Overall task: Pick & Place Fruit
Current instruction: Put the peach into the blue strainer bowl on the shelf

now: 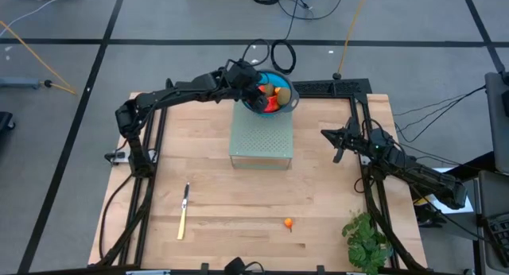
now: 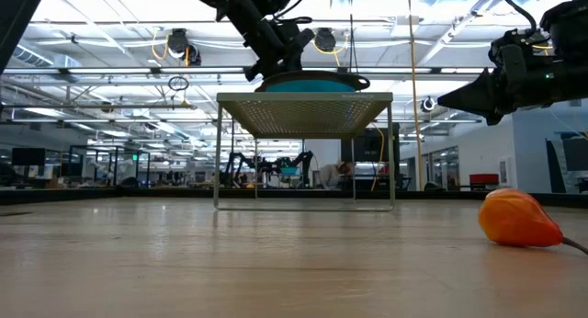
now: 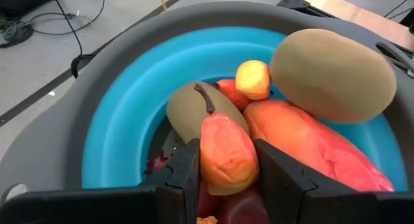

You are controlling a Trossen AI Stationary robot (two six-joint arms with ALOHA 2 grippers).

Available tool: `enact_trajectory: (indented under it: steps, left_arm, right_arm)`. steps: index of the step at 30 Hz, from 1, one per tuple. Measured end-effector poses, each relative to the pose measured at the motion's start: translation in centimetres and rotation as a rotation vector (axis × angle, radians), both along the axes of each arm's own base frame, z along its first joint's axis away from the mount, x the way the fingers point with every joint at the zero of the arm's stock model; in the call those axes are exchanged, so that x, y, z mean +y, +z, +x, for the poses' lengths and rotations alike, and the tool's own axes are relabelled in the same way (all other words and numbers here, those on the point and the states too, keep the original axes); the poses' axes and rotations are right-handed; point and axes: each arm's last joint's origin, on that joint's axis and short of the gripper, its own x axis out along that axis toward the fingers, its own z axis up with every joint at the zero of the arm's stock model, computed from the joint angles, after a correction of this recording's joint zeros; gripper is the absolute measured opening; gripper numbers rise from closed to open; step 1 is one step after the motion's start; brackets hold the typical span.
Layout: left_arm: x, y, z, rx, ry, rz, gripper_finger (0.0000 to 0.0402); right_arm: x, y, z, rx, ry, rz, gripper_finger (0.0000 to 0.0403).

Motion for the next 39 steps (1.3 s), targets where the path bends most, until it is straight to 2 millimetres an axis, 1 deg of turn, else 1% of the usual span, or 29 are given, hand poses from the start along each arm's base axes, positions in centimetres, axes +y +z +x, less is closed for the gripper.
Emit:
enact_trajectory:
  steps: [3,12,16,21,25,28,34,39]
  left_arm:
    - [0.0,0.0,0.0,0.004,0.018,0.008,0.0138]
    - [0.1,0.0,-0.1,0.011,0.035,0.025,0.0223]
    - [0.1,0.0,-0.1,0.013,0.033,0.029,0.0246]
    - [-0.2,1.0,-0.6,0.003,0.015,0.059,0.0254]
    - [-0.5,2.4,-1.3,-0.036,0.024,0.064,0.0255]
    - [-1.0,3.7,-2.1,-0.076,0.035,0.063,0.0255]
    - [-2.6,5.7,-3.0,-0.163,0.05,0.027,0.0255]
    - [-4.5,7.0,-3.5,-0.192,0.007,0.036,0.0255]
  right_arm:
    - [0.0,0.0,0.0,0.0,0.0,0.0,0.0]
    - [0.0,0.0,0.0,0.0,0.0,0.0,0.0]
    - [0.0,0.0,0.0,0.0,0.0,0.0,0.0]
    - [0.0,0.0,0.0,-0.034,-0.003,0.08,0.0001]
    - [0.0,0.0,0.0,-0.061,-0.007,0.142,0.0003]
    - [0.0,0.0,0.0,-0.063,-0.008,0.147,0.0004]
    - [0.0,0.0,0.0,-0.062,-0.004,0.146,0.0004]
    - [0.0,0.1,0.0,-0.066,-0.004,0.145,0.0004]
